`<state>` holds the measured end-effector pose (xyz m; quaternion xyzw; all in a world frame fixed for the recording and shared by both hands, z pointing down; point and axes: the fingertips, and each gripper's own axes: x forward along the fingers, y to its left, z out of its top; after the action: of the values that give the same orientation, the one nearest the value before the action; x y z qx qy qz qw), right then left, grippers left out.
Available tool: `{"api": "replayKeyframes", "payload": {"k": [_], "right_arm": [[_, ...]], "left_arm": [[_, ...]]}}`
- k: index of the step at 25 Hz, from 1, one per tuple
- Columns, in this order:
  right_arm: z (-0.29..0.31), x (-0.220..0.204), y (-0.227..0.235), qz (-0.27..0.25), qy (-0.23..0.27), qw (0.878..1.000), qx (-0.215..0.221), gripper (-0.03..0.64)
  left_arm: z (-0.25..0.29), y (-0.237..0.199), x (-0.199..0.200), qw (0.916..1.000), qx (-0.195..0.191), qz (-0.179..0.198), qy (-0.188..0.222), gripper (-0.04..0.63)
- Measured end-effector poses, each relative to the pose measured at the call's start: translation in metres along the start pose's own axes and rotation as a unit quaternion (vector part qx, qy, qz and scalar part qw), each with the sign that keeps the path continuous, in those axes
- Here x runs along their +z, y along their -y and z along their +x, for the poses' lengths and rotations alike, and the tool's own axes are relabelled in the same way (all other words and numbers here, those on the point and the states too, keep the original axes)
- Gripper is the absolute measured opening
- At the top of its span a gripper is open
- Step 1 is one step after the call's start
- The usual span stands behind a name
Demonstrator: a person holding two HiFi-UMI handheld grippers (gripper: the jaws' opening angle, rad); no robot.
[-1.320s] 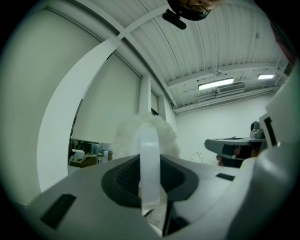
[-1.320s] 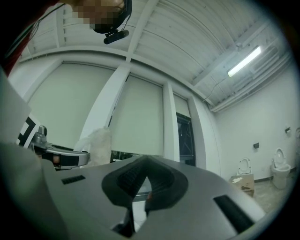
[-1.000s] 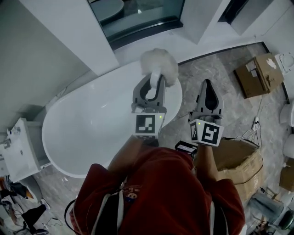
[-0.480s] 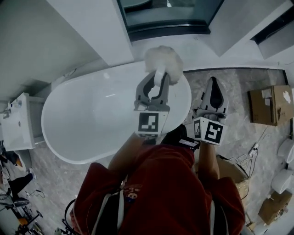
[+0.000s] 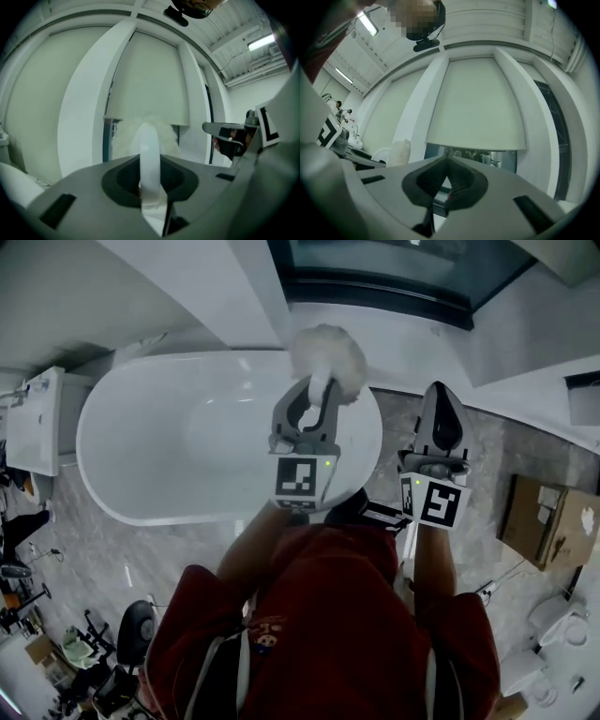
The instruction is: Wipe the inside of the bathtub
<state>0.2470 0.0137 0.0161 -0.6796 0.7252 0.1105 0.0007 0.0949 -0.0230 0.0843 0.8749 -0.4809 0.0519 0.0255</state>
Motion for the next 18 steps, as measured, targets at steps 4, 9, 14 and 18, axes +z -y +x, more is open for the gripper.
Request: {"api": "replayKeyframes", "payload": {"k": [4,9,14,18], "right_arm": [[0.025,-0.02,0.011,0.023,-0.005,0.999,0.023,0.011],[0.054,-0.06,-0.005,0.034,-0.017,0.998,0.055,0.011],[0.073,-0.122,-0.017,0.04,-0.036,0.996,0.075,0.011],[0.077,-0.181,-0.021,0.047,-0.059,0.993,0.087,0.011]], "left_arm": [[0.023,0.002,-0.026,0.9991,0.02,-0.015,-0.033,0.092],[0.046,-0.009,-0.072,0.9966,0.035,-0.03,-0.068,0.092],[0.074,-0.012,-0.149,0.9902,0.043,-0.052,-0.123,0.092],[0.093,-0.009,-0.23,0.9802,0.048,-0.078,-0.175,0.092]]}}
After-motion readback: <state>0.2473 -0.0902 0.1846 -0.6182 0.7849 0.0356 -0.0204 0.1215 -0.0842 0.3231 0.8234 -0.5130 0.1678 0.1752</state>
